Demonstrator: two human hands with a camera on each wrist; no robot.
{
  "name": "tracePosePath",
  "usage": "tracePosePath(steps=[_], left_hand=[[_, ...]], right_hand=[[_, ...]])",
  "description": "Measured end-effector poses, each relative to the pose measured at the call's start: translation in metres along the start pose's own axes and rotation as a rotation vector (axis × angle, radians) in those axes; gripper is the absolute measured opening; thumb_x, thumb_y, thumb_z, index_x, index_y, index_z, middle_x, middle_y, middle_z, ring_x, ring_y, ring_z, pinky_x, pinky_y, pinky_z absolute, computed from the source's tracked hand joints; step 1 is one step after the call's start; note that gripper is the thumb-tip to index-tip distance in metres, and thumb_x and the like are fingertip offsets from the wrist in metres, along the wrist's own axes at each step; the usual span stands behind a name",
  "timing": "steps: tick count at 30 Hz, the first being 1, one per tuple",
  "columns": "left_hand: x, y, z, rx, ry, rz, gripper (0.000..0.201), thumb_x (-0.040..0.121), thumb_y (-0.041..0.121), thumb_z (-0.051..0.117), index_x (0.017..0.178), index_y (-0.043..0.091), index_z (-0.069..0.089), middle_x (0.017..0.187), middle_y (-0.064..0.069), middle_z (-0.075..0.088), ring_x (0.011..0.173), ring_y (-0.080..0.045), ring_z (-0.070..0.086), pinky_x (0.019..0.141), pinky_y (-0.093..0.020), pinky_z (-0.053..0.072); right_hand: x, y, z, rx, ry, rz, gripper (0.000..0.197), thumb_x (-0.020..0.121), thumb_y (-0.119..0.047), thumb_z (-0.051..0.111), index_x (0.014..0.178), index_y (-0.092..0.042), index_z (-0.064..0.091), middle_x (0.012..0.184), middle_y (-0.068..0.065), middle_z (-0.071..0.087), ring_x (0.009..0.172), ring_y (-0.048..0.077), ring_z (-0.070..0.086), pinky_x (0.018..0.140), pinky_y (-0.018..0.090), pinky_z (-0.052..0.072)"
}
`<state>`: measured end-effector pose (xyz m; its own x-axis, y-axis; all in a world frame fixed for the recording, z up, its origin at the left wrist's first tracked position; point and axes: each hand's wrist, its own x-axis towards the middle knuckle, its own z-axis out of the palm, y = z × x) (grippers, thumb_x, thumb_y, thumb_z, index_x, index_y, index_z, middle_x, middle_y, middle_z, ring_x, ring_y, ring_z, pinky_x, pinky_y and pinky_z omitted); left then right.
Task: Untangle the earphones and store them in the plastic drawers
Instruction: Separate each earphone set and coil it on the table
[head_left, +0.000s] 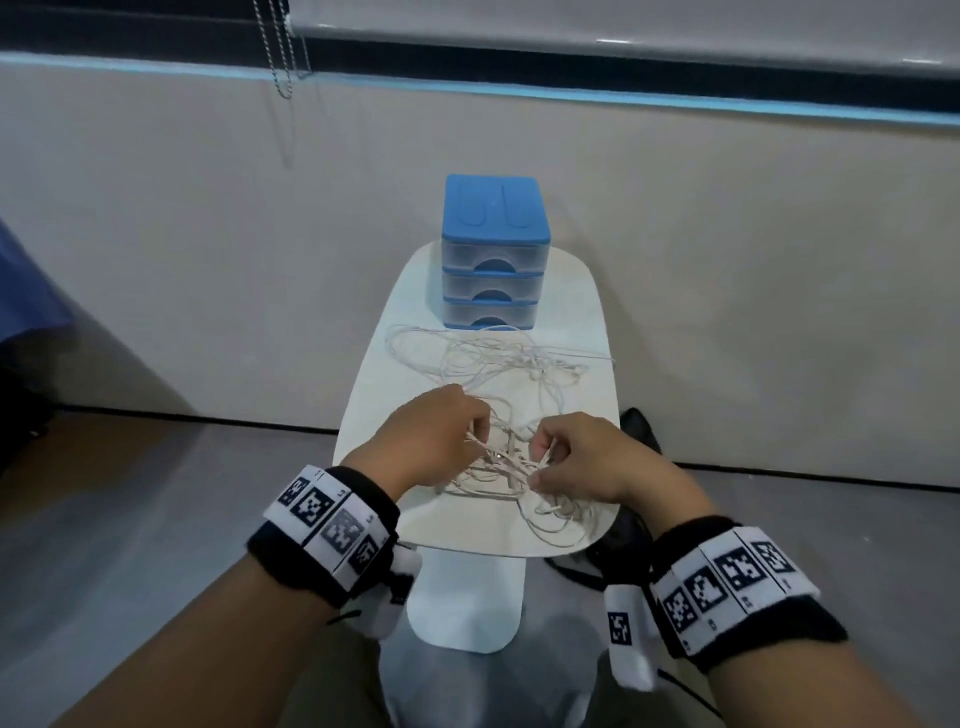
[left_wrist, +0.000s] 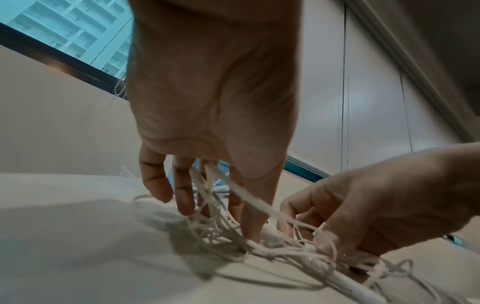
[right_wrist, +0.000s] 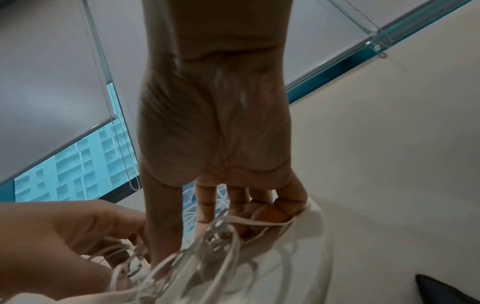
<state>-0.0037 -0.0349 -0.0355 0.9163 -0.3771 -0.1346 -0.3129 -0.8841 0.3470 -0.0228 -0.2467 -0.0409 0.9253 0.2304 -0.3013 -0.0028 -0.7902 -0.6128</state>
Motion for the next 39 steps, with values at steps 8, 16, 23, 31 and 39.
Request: tracePosePath(steps=[8,16,23,31,39], left_hand=[[-0.013,-0.013,-0.022,-0.48,0.169,0.022,0.007,0.096,0.021,0.071,0.091,0.024,0.074,0.079,0.013,0.063,0.066,0.0,0.054,0.067,-0.02,0.045],[-0.019,-0.011,-0.022,-0.876,0.226,-0.058,0.023,0.105,0.013,0.056,0.097,0.02,0.076,0.088,-0.012,0.066,0.084,-0.023,0.069,0.081,-0.035,0.059],[-0.013,-0.006,-0.027,-1.098,0.321,-0.142,0.028,0.107,0.014,0.049,0.1,0.021,0.076,0.074,0.002,0.047,0.066,-0.017,0.049,0.064,-0.033,0.054],[-0.012,-0.015,-0.034,-1.304,0.347,-0.251,0.027,0.1,0.007,0.05,0.096,0.013,0.076,0.07,0.0,0.044,0.047,-0.01,0.034,0.046,-0.021,0.026],[-0.027,-0.022,-0.024,-1.046,0.114,-0.284,0.038,0.094,0.053,0.053,0.114,0.031,0.077,0.107,-0.001,0.062,0.076,-0.014,0.06,0.069,-0.03,0.044]], right_hand=[[0.001,0.009,0.001,0.137,0.039,-0.001,0.016,0.089,-0.015,0.073,0.101,-0.02,0.064,0.083,-0.002,0.064,0.073,0.014,0.056,0.068,0.028,0.045],[-0.006,0.017,0.002,0.402,0.061,0.008,0.041,0.078,-0.014,0.065,0.106,-0.033,0.041,0.079,0.003,0.057,0.066,0.019,0.05,0.066,0.036,0.043],[-0.01,0.027,0.005,0.265,0.005,-0.108,0.039,0.069,-0.038,0.093,0.093,-0.023,0.066,0.082,-0.004,0.061,0.069,0.007,0.053,0.068,0.027,0.046],[-0.003,0.032,0.007,0.233,0.051,-0.139,0.019,0.087,-0.017,0.08,0.076,-0.017,0.064,0.069,-0.009,0.064,0.063,0.002,0.052,0.063,0.021,0.041],[-0.011,0.036,0.006,0.527,0.016,-0.114,0.021,0.089,-0.006,0.077,0.079,-0.012,0.06,0.074,0.003,0.058,0.075,0.018,0.063,0.072,0.029,0.053]])
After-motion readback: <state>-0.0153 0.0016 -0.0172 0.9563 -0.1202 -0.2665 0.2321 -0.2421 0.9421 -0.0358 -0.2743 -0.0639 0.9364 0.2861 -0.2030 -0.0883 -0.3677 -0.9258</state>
